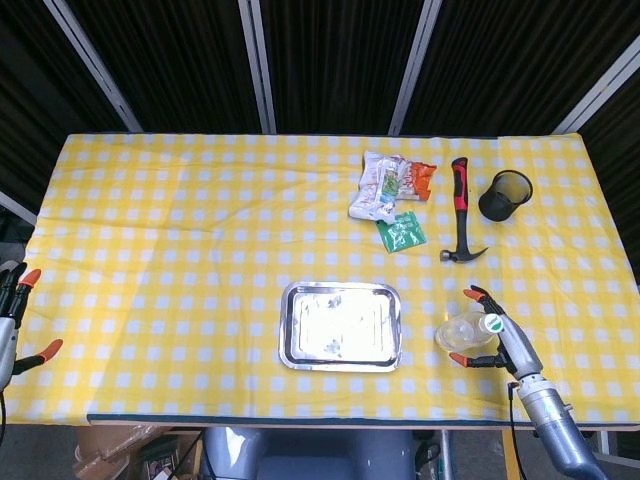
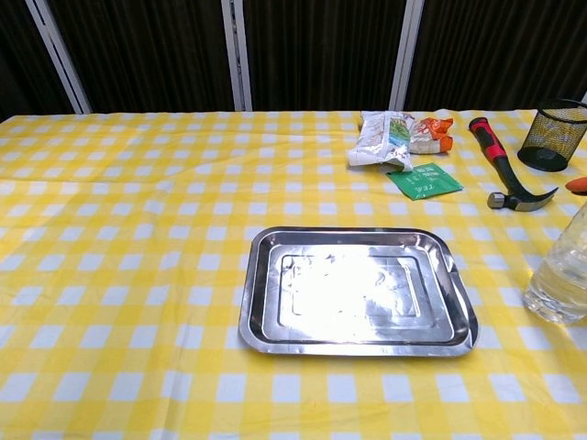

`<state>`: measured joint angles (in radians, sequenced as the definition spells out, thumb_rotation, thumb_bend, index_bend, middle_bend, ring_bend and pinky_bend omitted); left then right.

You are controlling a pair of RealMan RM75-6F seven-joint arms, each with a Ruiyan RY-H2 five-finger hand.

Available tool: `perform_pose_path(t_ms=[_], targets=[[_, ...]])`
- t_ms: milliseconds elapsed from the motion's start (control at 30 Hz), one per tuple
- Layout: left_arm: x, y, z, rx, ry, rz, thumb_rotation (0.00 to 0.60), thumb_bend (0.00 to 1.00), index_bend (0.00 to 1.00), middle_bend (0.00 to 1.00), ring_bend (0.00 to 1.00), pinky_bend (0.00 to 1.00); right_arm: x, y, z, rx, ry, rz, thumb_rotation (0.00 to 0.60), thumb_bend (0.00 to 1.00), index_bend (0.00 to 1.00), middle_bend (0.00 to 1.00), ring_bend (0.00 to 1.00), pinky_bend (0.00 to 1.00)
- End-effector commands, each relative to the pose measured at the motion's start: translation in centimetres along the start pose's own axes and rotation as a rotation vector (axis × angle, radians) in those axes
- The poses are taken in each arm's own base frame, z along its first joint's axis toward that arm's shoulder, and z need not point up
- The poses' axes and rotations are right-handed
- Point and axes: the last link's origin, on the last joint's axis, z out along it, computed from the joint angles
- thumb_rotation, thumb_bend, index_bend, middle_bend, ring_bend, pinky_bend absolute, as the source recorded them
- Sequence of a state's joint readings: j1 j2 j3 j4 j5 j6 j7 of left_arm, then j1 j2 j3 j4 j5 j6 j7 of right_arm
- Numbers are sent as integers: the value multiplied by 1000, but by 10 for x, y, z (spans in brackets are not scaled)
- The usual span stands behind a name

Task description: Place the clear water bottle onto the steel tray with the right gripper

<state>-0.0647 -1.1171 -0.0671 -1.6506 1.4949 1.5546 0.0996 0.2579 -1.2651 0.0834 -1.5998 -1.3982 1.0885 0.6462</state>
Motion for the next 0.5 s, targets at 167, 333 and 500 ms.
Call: perform_pose_path(t_ms=[167,333,500], targets=[[1,-1,0,1,2,-4,600,190,43,0,0,0,-12,-3,7,-15,14,81,600,75,315,212,34,0],[2,-2,-1,2,2,-7,600,190,42,0,0,0,-21,-1,8,-40,14,103,600,74,351,282,67,0],[2,-2,-1,1,2,-9,600,190,43,0,0,0,-29,5,7,-69,-6,97,600,104,378,301,76,0]])
